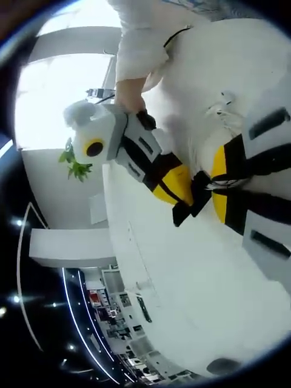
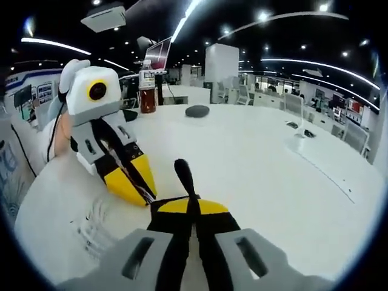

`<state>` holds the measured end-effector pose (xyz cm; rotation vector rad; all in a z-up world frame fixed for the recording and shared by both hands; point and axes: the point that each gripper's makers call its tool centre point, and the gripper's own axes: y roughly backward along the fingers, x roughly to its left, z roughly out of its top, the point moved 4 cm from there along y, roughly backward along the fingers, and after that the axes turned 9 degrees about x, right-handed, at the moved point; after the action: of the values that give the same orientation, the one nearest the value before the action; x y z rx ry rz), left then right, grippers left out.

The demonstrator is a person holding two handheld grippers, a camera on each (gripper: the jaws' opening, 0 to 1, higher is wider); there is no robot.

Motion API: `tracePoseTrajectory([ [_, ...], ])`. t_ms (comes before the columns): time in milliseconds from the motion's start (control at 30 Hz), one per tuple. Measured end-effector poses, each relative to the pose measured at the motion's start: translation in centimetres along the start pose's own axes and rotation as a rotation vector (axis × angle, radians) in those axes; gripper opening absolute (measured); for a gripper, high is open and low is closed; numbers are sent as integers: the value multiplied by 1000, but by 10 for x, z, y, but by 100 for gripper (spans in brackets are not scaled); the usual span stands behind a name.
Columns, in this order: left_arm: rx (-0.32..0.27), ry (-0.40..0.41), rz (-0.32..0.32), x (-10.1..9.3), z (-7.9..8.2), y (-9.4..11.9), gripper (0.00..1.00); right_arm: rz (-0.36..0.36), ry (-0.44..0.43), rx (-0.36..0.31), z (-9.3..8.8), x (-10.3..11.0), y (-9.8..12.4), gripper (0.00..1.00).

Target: Peel open the Velcro strap on the desktop, arrange the wired earphones neatly onto it, and close the Velcro strap to secure them.

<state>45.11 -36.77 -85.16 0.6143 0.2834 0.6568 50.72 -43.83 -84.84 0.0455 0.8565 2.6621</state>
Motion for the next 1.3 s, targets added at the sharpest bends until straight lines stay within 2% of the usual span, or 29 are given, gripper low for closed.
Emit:
tracePoseTrajectory([
  [300, -1, 1, -2, 0, 0, 0, 10, -41, -2, -21, 2, -11, -4, 5],
  [500, -3, 4, -4, 0, 1, -1, 10, -117, 64, 0, 4, -17, -4, 5],
  [667, -4, 6, -5, 0, 0, 0, 10, -169, 61, 0, 4, -23, -3, 8],
  [833, -3, 3, -4, 0, 0, 0, 11, -199, 38, -44, 9, -29, 10, 9],
  [967, -2, -1, -3, 0, 0, 0, 11, -173, 37, -92, 19, -26, 22, 10],
  [1000, -2, -1, -2, 0, 0, 0, 11, -152, 69, -112, 23, -22, 26, 10],
  [1033, -1, -2, -2, 0, 0, 0, 11, -161, 87, -113, 24, -20, 29, 9],
  [1067, -1, -1, -2, 0, 0, 0, 11, -172, 140, -123, 27, -20, 31, 9],
  [1100, -1, -1, -2, 0, 0, 0, 11, -152, 185, -135, 29, -15, 32, 9],
  [1200, -3, 1, -3, 0, 0, 0, 11, -63, 197, -130, 26, -1, 28, 9],
  [1300, -4, 4, -3, 0, 0, 0, 11, -35, 215, -108, 20, 4, 22, 9],
])
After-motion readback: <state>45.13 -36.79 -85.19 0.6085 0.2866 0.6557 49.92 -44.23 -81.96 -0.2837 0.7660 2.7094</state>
